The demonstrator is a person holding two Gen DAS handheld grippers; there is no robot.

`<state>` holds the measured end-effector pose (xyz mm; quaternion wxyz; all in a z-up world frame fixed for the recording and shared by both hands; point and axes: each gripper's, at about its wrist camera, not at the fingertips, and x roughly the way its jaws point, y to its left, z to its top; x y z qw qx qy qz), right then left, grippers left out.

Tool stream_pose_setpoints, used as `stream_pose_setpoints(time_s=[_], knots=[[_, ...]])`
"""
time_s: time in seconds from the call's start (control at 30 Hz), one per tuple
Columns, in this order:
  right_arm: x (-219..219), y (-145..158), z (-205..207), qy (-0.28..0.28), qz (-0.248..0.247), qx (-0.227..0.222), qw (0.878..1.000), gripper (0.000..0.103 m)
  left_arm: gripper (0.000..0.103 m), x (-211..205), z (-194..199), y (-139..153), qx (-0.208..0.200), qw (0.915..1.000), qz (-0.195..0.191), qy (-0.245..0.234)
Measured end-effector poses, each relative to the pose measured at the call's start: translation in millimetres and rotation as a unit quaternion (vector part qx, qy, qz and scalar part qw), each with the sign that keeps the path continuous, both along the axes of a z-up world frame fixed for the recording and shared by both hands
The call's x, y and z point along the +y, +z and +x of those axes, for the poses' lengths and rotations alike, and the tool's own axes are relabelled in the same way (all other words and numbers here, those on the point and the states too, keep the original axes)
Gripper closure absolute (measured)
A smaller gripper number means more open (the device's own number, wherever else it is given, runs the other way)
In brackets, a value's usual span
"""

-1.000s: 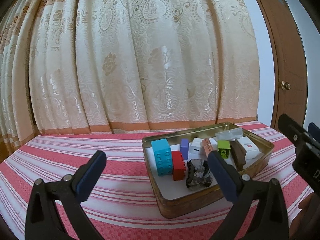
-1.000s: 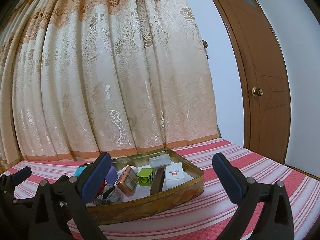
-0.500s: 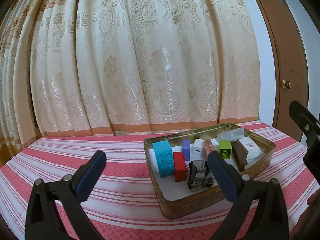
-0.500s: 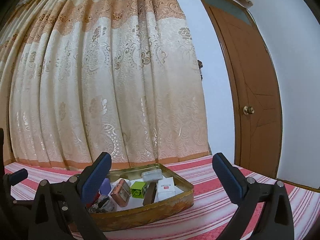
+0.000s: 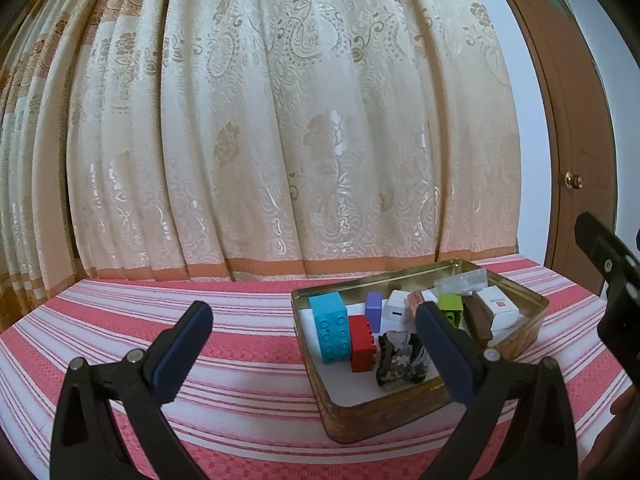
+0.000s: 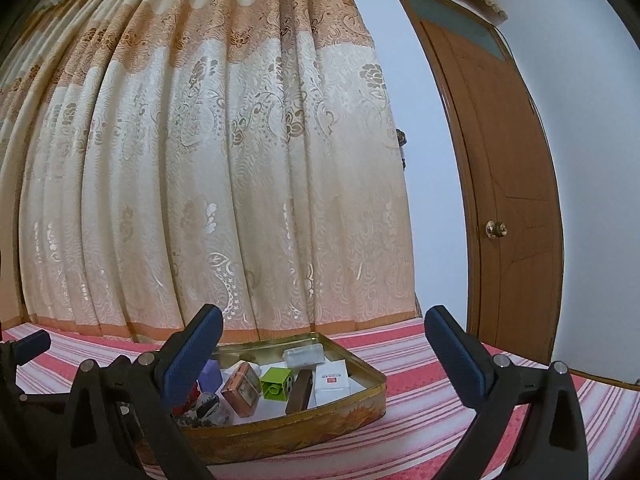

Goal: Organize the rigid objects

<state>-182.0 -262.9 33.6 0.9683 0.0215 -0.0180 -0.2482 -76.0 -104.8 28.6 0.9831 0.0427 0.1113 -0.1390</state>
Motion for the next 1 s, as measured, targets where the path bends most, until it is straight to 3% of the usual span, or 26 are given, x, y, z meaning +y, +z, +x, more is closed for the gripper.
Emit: stream_pose_setpoints(time_s=[1.0], knots=[[-0.8, -1.2, 4.6, -0.002, 0.01, 0.012, 1.0, 0.001, 0.0, -1.0, 8.3, -3.6, 0.029, 0.9995, -0.002, -0.009]])
